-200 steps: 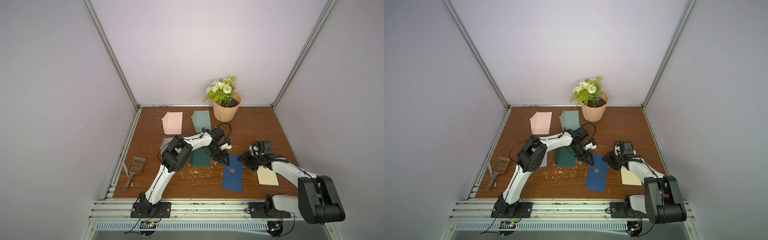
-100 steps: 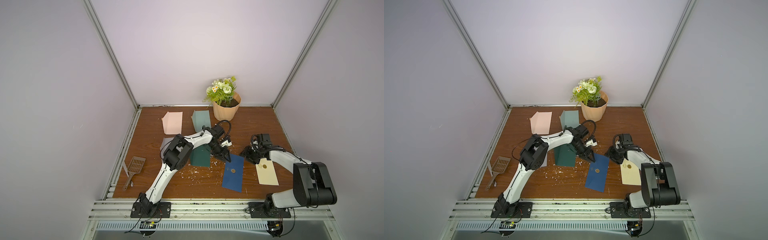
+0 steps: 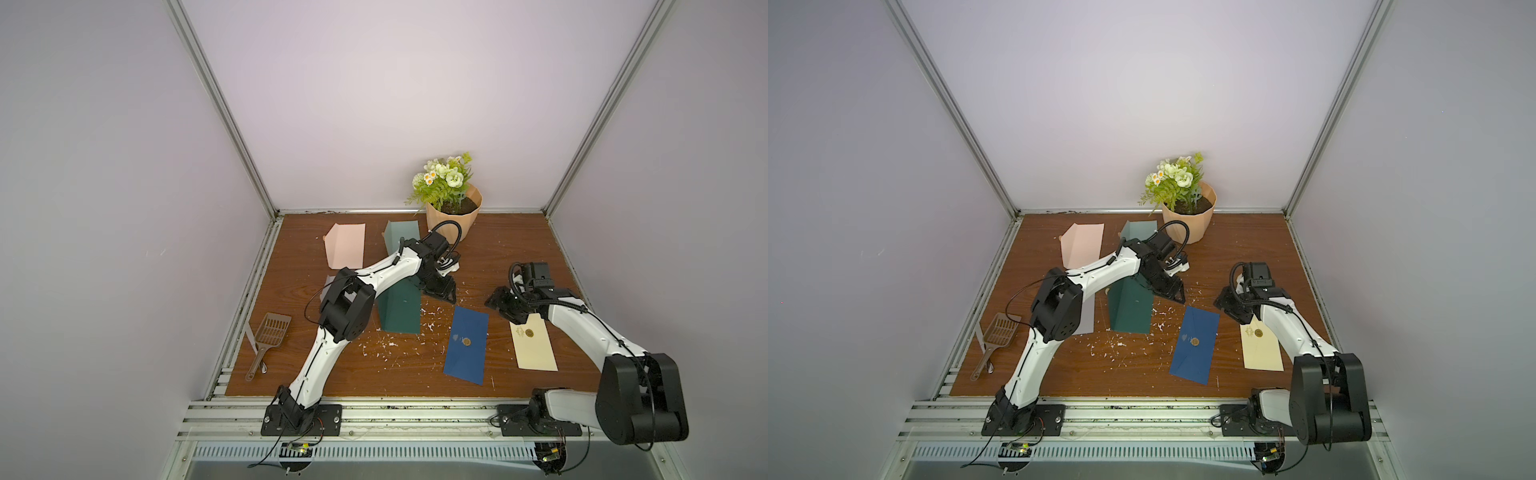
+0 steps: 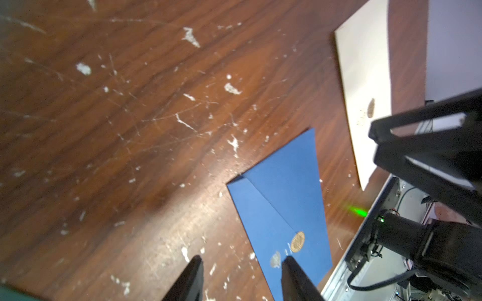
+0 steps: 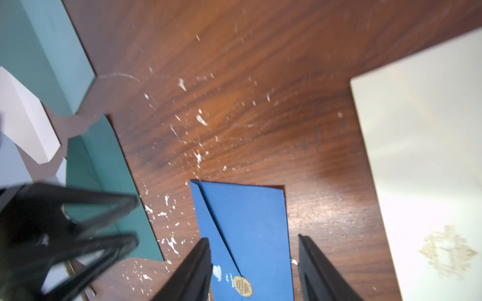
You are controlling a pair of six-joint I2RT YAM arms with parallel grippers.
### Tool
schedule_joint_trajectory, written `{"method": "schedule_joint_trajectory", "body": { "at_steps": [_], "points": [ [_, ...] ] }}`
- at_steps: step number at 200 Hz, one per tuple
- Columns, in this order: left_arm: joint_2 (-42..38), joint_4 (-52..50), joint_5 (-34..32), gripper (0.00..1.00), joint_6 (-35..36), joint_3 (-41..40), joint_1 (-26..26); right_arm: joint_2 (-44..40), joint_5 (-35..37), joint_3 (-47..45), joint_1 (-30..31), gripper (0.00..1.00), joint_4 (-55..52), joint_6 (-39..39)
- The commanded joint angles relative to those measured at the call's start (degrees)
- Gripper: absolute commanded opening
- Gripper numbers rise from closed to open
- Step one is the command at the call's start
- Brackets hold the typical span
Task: Open the envelope
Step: Pick up the envelope from the center of the board.
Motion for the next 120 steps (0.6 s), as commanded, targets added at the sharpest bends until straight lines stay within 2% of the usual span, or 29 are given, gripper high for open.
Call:
{"method": "schedule_joint_trajectory", "body": {
  "at_steps": [1, 57, 120],
  "points": [
    [-3.2, -2.1, -0.3, 0.51, 1.1, -3.4, -4.8, -0.5, 2.9, 3.6, -0.2, 0.59, -3.4, -0.4],
    [-3.9, -2.0, -0.5, 0.51, -1.8, -8.2, -10.8, 0.5, 6.1, 7.3, -1.3, 0.59, -6.2, -0.7],
    [-1.1, -1.3, -1.1, 0.51, -2.6, -12.2, -13.3, 2.0, 5.8, 6.8, -3.8, 0.59, -6.7, -2.2]
  ]
}}
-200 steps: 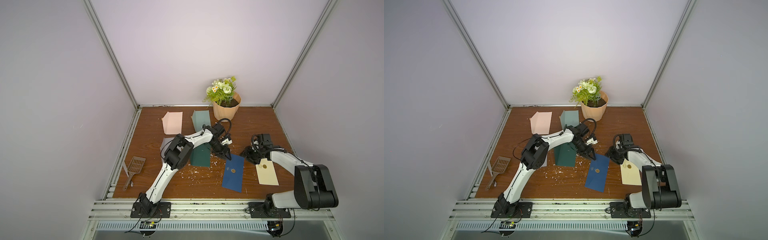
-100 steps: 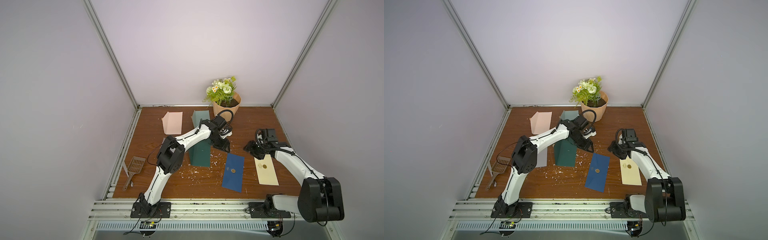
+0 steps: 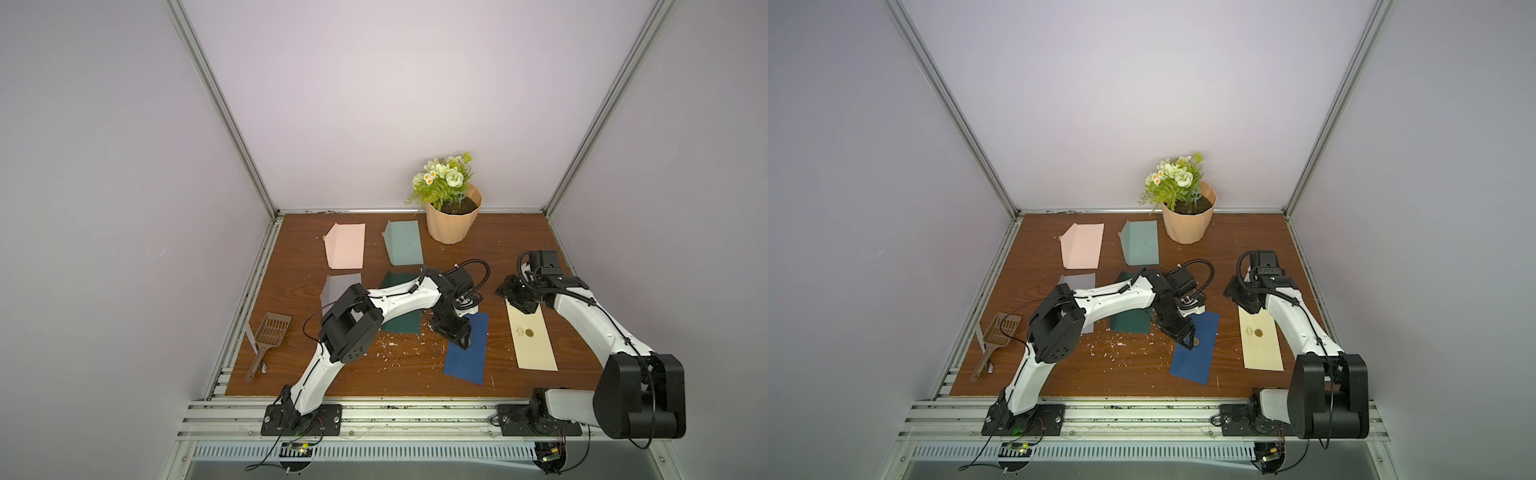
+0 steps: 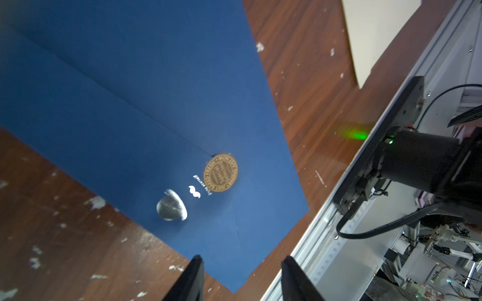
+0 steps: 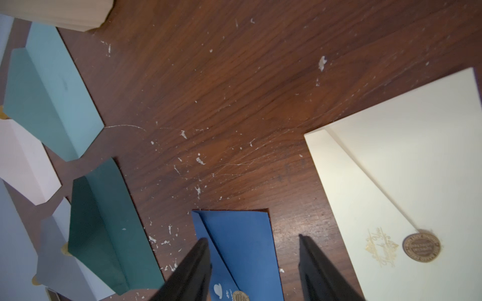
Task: Open the envelope
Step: Pick up the envelope from the center of the board.
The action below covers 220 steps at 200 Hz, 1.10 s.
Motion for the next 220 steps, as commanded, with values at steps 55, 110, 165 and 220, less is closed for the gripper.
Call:
{"method": "schedule_joint_trajectory", "body": {
  "at_steps": [55, 110, 165, 220],
  "points": [
    [6.3, 1.0, -0.7, 0.51, -1.6, -1.3, -0.9, 1.5, -0.7, 1.6, -2.2, 0.59, -3.0, -3.5],
    [9.9, 2.6, -4.7, 0.51, -4.5, -1.5, 6.0, 2.8, -4.5, 1.7, -2.4, 0.59, -3.7, -5.4],
    [14.0, -0.6, -6.5, 0.54, 0.3, 7.7, 14.6, 5.7, -11.6, 1.5, -2.4, 0.59, -2.6, -6.9],
    [20.0, -2.7, -4.7, 0.53, 1.3, 16.5, 14.6, 10.7, -15.8, 3.2, -2.1, 0.59, -0.7, -8.2]
  ]
}}
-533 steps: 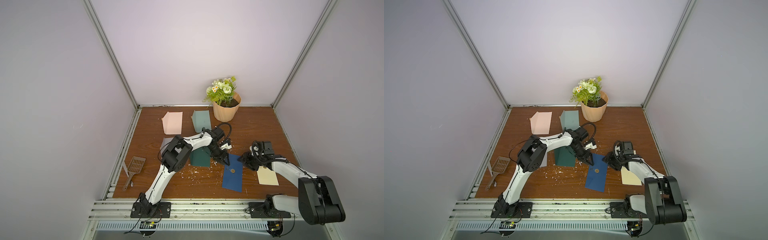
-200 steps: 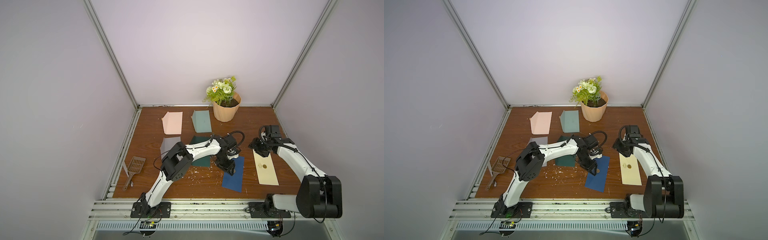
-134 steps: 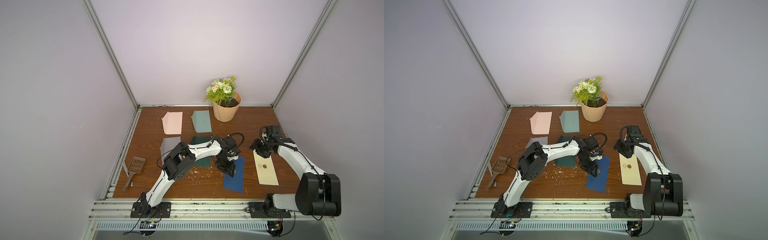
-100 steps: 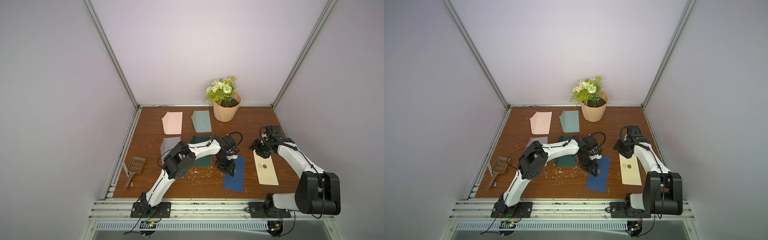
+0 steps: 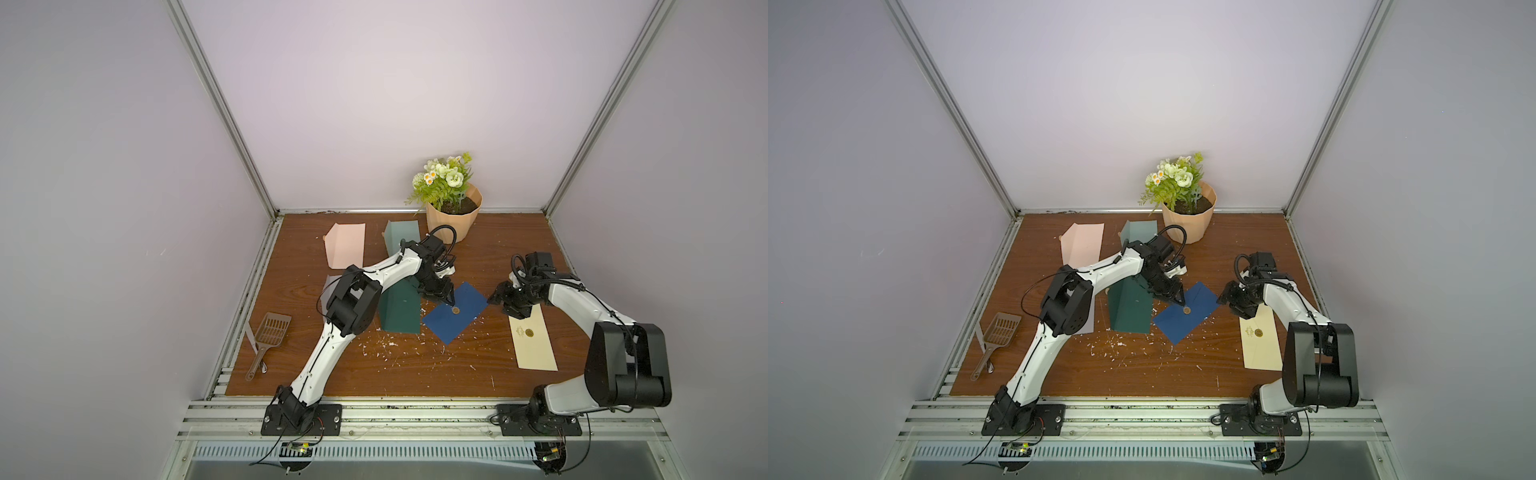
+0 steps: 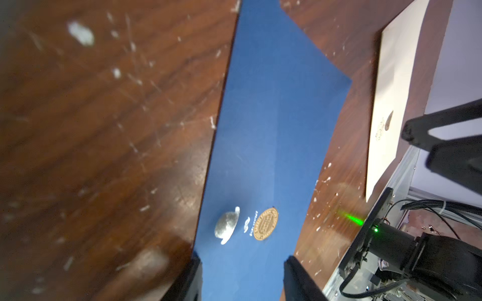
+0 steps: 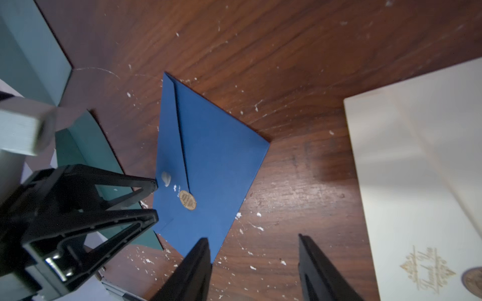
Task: Open the envelope
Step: Pick up the envelope from the center of the board.
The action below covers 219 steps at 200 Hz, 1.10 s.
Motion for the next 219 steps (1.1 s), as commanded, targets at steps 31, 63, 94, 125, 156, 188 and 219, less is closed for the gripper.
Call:
{"method": "schedule_joint_trajectory", "body": {
  "at_steps": [31, 63, 94, 125, 156, 188, 219],
  "points": [
    [5.0, -2.6, -8.1, 0.52, 1.9, -3.2, -0.7, 3.9, -4.7, 1.7, 0.1, 0.59, 4.8, 0.0],
    [4.4, -2.6, -8.7, 0.52, 2.1, -5.2, -0.6, 9.7, -3.3, 3.2, 0.0, 0.59, 8.8, 1.1],
    [4.9, -2.6, -8.8, 0.52, 1.9, -5.1, -0.6, 14.5, -1.7, 5.5, -0.3, 0.59, 9.7, 0.1],
    [5.6, -2.5, -8.4, 0.52, 1.8, -5.0, -0.7, 15.5, -1.1, 4.9, -0.6, 0.59, 10.6, 0.2],
    [6.4, -2.6, -7.9, 0.52, 2.0, -5.0, -0.7, 15.0, -0.6, 3.3, -1.1, 0.59, 11.2, -0.2],
    [7.1, -2.6, -7.8, 0.52, 2.2, -5.0, -0.7, 16.8, -0.9, 3.4, -1.3, 0.58, 11.8, -0.8],
    [8.2, -2.6, -7.8, 0.52, 2.3, -4.6, -0.6, 18.2, -8.6, 2.6, -1.4, 0.57, 15.3, -1.2]
  ]
}}
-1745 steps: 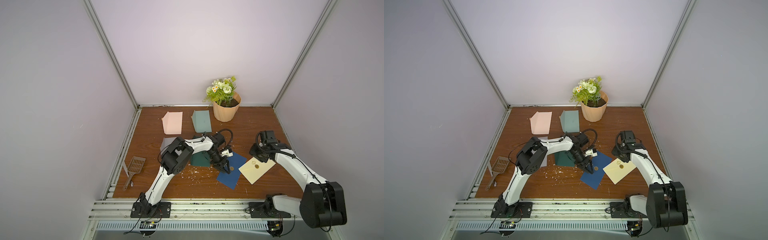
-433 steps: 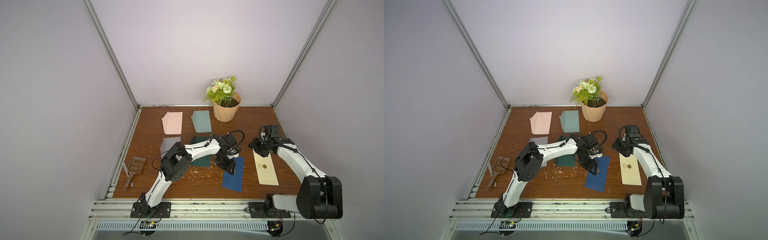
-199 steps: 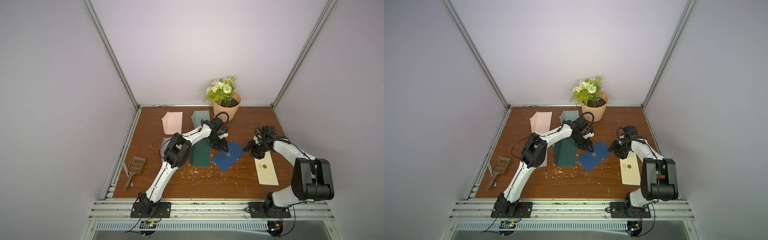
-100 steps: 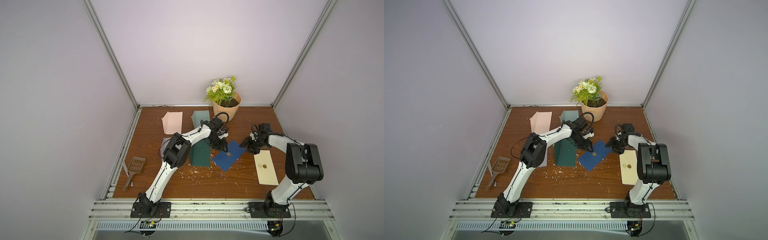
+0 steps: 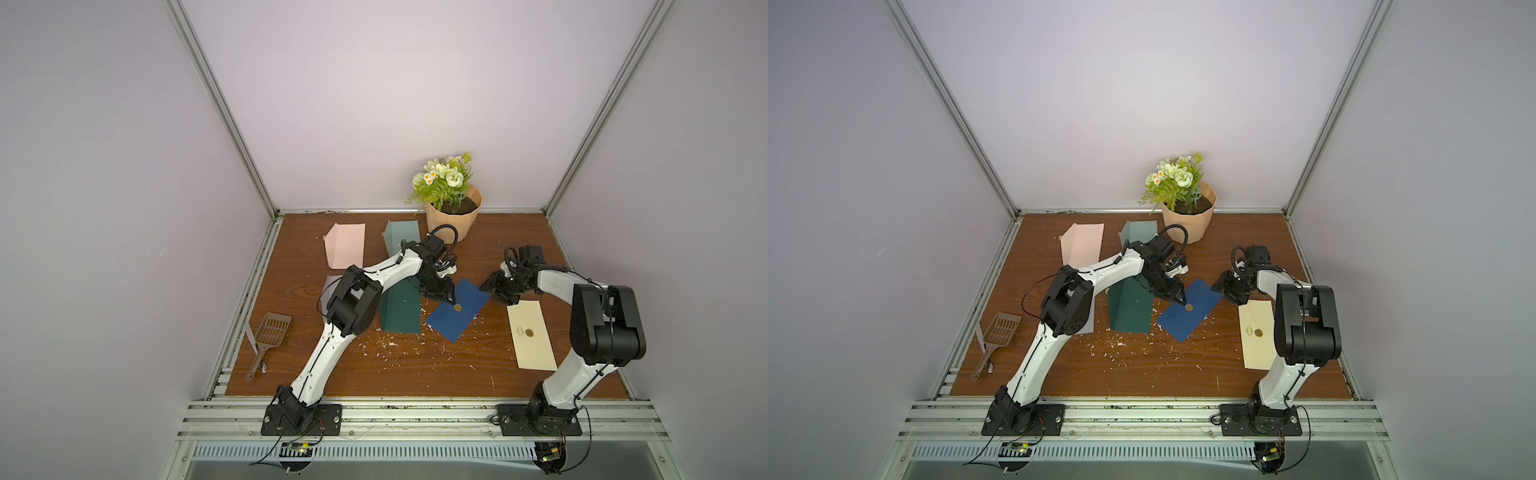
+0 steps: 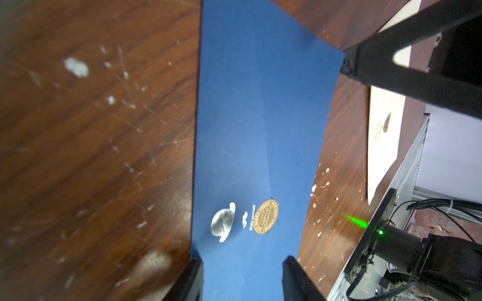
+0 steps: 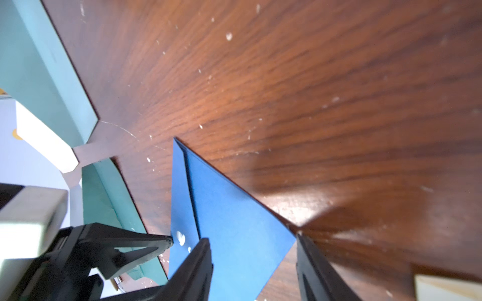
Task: Open the envelope
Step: Pick up the envelope from the center of the board.
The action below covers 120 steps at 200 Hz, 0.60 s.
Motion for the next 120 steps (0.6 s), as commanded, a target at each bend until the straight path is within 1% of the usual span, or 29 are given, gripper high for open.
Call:
{"method": "schedule_joint_trajectory", "body": {
  "at_steps": [1, 15, 27, 71, 79, 93, 101, 120],
  "points": [
    [8.5, -4.3, -7.8, 0.52, 1.3, -3.3, -0.5, 3.3, -4.1, -2.3, -0.3, 0.57, 1.3, -1.3],
    [9.3, -4.4, -7.6, 0.52, 1.5, -3.0, -0.5, 3.5, -10.6, -3.7, -0.3, 0.58, 5.3, -0.2],
    [9.8, -4.4, -7.4, 0.52, 1.8, -2.9, -0.5, 3.4, -14.4, -4.7, -0.2, 0.58, 8.6, 1.2],
    [10.9, -4.4, -7.2, 0.52, 2.5, -3.5, -0.5, 3.6, -19.4, -5.1, -0.1, 0.58, 12.2, 2.6],
    [11.0, -4.4, -7.1, 0.52, 2.6, -3.5, -0.6, 3.9, -19.6, -5.0, -0.1, 0.58, 12.2, 2.9],
    [11.0, -4.4, -7.2, 0.52, 2.7, -3.7, -0.5, 2.6, -15.4, -4.9, -0.2, 0.58, 11.1, 3.0],
    [10.9, -4.4, -7.3, 0.52, 2.8, -3.9, -0.5, 2.0, -14.2, -4.7, -0.2, 0.58, 10.8, 2.7],
    [11.1, -4.4, -7.3, 0.52, 2.9, -3.9, -0.5, 3.3, -16.6, -3.0, -0.2, 0.58, 10.3, 2.2]
  ]
}}
